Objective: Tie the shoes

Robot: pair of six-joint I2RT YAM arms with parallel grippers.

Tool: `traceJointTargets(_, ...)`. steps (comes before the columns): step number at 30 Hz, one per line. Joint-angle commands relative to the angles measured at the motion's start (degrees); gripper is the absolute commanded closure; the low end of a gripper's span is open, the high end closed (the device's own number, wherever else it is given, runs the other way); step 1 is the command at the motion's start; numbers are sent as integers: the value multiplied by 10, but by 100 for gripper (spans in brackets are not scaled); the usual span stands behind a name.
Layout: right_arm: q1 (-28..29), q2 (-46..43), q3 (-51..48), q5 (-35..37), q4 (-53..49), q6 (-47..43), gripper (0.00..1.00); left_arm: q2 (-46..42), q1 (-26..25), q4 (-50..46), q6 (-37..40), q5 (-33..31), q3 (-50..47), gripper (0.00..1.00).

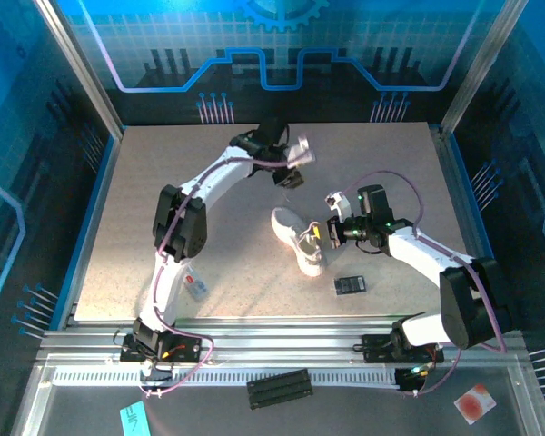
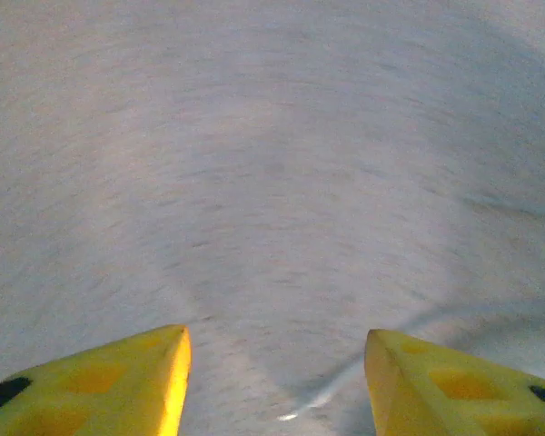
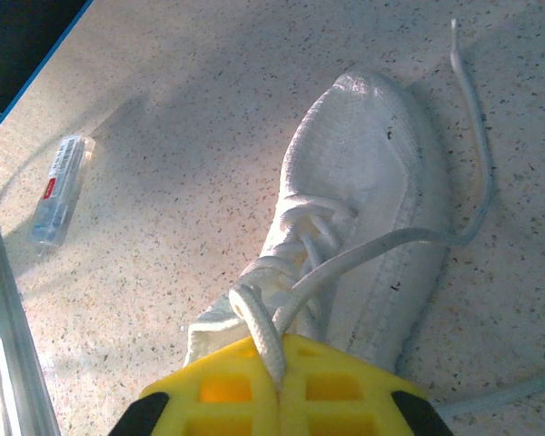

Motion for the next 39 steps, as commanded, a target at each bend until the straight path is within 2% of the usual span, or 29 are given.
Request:
traceJointTargets(1,-5,-15,-4,12,-5,2,100,54,-3,-171,-294,-144,155,53)
traceJointTargets(3,-2,-13,-5,15,-5,5,100,70,-1,-225,-426,-187,185,52)
traceJointTargets(6,2,-11,-6,18,-3,6,100,48,7,-211,-584,-173,129,53)
traceJointTargets(9,8,-9,-5,19,-2,8,100,29,14,-177,-685,-107,75,59)
traceJointTargets(10,9,-8,-4,19,-1,8,100,29,15,-174,-712,-102,66,61)
traceJointTargets(12,11,-5,-3,22,0,11,100,38,14,-201,-782,-129,64,68)
traceJointTargets(14,15,-2,-2,23,3,14,100,53,12,-233,-832,-146,65,68)
traceJointTargets(21,32,11,0,29,12,19,100,56,-4,-196,-898,-140,19,53)
traceJointTargets(39,45,28,-3,22,29,23,100,137,-39,-173,-929,-174,80,59)
